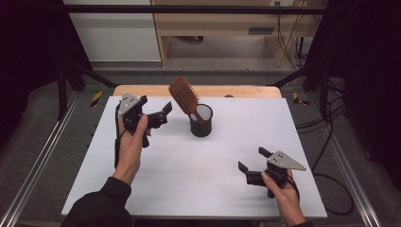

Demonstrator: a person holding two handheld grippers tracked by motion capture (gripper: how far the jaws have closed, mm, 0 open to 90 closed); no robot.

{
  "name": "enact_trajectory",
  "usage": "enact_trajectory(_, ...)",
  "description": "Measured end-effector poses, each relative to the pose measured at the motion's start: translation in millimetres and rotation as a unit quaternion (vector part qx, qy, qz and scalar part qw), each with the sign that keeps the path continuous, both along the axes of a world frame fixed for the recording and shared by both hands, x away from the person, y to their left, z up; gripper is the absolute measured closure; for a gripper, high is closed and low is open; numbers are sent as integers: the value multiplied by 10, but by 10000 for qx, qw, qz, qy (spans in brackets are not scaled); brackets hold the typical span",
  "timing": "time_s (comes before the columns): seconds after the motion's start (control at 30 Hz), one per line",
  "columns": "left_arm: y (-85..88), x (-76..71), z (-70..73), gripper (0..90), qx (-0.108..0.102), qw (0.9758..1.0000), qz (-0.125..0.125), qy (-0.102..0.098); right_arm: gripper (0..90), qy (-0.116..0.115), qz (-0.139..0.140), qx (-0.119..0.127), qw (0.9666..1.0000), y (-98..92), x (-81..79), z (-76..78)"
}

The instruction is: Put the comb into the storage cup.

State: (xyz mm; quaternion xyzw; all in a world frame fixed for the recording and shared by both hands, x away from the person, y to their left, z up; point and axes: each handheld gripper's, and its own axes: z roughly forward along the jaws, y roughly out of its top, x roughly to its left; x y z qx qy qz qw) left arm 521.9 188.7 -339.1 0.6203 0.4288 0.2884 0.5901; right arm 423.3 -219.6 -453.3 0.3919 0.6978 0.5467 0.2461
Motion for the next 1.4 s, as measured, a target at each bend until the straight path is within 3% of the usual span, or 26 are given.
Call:
enact_trajectory(0.73, 362, -169, 104, 20, -144, 9998, 79, -127, 50, -31, -18, -20, 10000, -9, -1, -1)
enact_trajectory(1.4, 692, -328, 127, 18, -107, 9997, 167, -173, 46, -80, -49, -36, 9999, -16, -4, -2)
